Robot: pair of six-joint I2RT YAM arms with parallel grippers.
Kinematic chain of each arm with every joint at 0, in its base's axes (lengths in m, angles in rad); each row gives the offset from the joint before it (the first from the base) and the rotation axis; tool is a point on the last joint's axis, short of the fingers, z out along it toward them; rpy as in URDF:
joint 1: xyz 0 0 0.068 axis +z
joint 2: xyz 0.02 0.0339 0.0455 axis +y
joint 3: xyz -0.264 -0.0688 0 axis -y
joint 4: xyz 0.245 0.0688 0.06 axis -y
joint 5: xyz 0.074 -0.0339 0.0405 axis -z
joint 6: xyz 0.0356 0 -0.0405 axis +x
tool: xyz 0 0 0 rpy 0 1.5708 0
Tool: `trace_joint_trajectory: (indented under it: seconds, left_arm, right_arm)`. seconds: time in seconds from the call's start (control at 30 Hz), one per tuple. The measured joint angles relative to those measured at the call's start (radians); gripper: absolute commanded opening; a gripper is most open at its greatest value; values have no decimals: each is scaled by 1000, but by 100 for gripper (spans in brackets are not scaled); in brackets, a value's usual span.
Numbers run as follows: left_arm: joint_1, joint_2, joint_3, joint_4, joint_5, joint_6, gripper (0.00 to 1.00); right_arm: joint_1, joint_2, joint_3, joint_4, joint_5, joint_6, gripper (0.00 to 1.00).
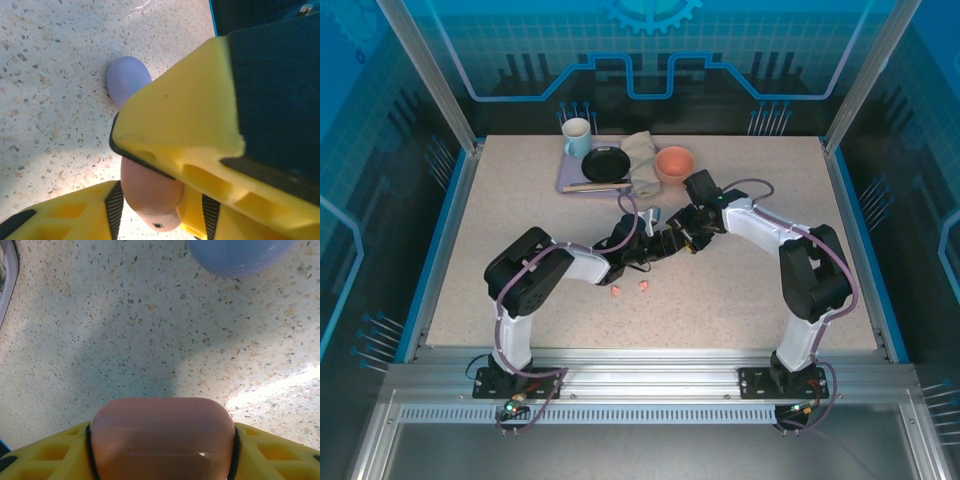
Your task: Insert wireless bluetooth earbuds into charging case
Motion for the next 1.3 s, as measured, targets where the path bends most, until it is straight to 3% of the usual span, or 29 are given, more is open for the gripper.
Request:
trace_joint_trajectory:
  seconds: [0.3,0.47,0.7,0.97,1.13,1.3]
  left_arm:
    - [-1,3,6,4,1,-17,18]
    - [-1,3,18,10,5,-16,8]
    - [8,-34,21,-37,16,15,4]
    - [81,-219,21,-206,151,147,2]
    - [156,-284,52,-336,291,243,1]
    - [195,-285,101,-473,407,321,1]
  right_arm:
    - [-8,-13,-16,12,1,3,43]
    - [-21,-29,-16,13,-1,0,69]
    - [-83,-120,-16,4,-20,-88,77]
    - [-190,-327,-99,110,-103,-406,76]
    - [-188,-365,-209,237,-246,-636,75]
    - [-187,-364,-270,338,-364,-750,73]
